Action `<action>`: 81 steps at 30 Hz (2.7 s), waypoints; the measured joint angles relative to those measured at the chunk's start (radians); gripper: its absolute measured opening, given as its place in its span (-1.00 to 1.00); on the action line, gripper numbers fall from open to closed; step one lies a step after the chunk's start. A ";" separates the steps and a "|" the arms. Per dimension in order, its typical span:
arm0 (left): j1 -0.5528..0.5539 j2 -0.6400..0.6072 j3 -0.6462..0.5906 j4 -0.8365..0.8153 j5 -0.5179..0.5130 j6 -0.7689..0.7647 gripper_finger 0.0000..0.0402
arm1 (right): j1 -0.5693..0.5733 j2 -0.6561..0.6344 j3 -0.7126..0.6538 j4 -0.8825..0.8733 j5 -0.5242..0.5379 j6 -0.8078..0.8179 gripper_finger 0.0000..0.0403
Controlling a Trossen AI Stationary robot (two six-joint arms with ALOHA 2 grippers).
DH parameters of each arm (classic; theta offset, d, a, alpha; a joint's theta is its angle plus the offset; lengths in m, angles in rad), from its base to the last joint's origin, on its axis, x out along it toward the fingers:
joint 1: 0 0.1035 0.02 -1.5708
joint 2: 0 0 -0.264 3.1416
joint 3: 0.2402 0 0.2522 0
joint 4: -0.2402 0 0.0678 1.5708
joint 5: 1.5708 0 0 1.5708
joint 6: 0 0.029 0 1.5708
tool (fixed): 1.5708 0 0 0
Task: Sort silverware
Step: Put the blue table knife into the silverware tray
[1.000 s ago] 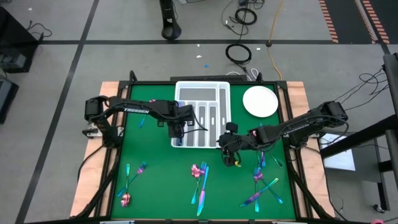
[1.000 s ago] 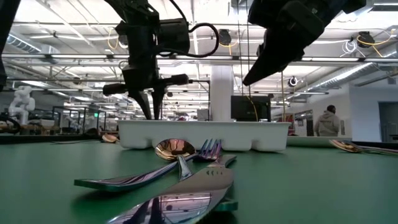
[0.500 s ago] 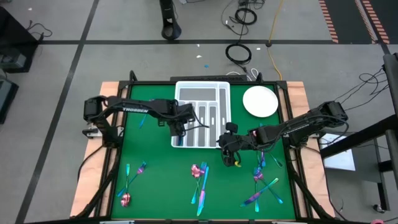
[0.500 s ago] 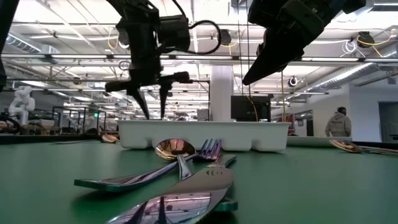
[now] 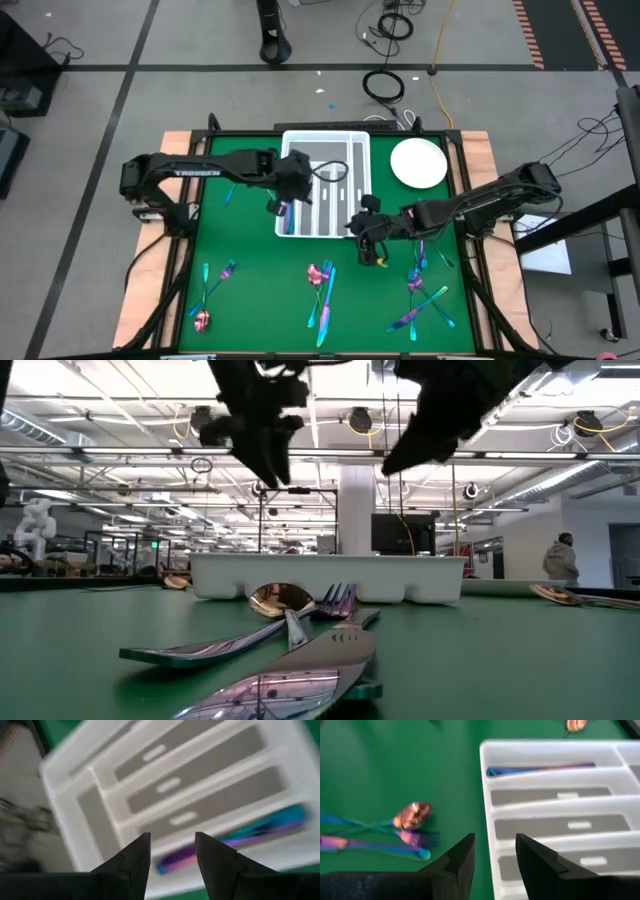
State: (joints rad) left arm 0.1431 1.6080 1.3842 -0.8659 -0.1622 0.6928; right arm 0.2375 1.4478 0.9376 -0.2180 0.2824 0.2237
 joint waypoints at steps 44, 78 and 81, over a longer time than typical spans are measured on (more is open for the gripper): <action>-0.473 -0.331 -0.642 0.914 -0.037 -0.687 -0.22 | 0.311 -0.115 0.153 -0.730 -0.068 0.780 -0.35; -0.278 0.377 0.102 0.879 0.249 -0.755 -0.22 | 0.299 -0.165 -0.061 -1.085 -0.142 1.381 -0.35; -0.269 0.386 0.118 0.832 0.248 -0.720 -0.22 | 0.290 -0.220 -0.156 -0.989 -0.138 1.381 -0.35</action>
State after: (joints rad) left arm -0.1261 1.9942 1.5020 -0.0335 0.0860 -0.0268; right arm 0.5279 1.2282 0.7813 -1.2072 0.1442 1.6050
